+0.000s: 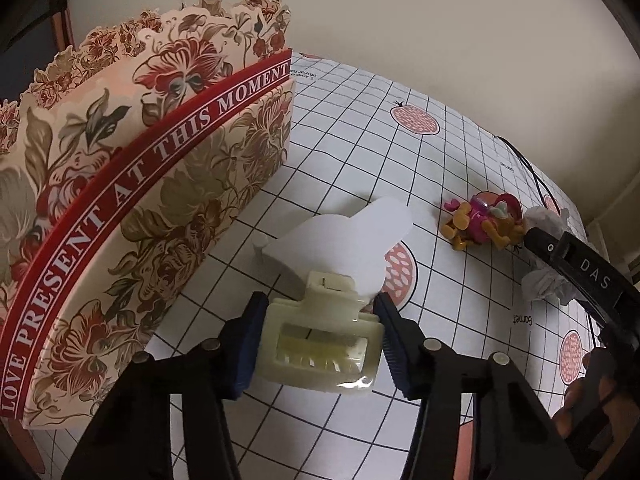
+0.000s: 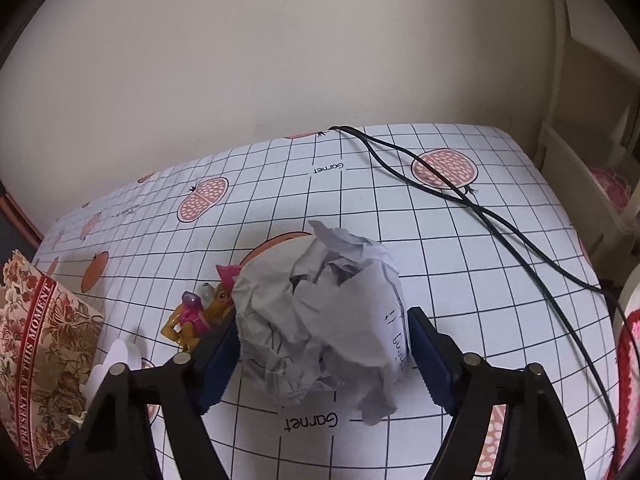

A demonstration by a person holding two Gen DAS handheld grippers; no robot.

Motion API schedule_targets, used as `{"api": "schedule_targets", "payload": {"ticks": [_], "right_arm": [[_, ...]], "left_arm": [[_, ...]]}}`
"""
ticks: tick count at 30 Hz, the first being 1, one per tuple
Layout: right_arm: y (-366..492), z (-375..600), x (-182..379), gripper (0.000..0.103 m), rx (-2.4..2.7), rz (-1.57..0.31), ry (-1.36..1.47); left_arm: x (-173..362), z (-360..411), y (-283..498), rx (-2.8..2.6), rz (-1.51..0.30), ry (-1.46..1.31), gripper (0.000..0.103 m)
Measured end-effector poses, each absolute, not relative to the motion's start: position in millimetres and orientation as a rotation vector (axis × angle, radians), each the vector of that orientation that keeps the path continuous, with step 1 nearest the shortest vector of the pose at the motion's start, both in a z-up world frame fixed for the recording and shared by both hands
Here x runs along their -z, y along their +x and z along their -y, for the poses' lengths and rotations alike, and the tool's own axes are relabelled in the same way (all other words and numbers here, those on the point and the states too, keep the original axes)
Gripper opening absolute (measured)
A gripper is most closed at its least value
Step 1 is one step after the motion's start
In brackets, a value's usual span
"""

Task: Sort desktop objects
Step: 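Grasp the cream hair clip with the left tool while the right tool grasps the paper ball, then lift and carry the hair clip and paper ball over the floral box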

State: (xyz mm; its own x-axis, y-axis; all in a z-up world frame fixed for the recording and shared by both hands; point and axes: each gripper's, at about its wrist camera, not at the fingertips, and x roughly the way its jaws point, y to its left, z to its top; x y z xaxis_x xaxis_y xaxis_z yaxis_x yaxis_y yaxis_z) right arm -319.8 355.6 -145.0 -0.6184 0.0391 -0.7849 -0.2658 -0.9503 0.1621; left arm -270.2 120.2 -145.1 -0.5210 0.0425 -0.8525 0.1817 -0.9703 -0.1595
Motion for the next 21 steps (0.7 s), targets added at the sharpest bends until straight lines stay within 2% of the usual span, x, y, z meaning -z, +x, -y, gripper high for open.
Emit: {"api": "schedule_targets", "payload": {"ticks": [7,21], "right_arm": [[-316,-357,143,0.073,-2.649,-0.455,-1.273],[-288,-362,133,0.072,-2.589,-0.662,-1.263]], "left_arm": [[145,-120,-269,2.657,-0.368,1.487,0.055],[142,-118,-265,2.667,-0.444,1.523,0.055]]}}
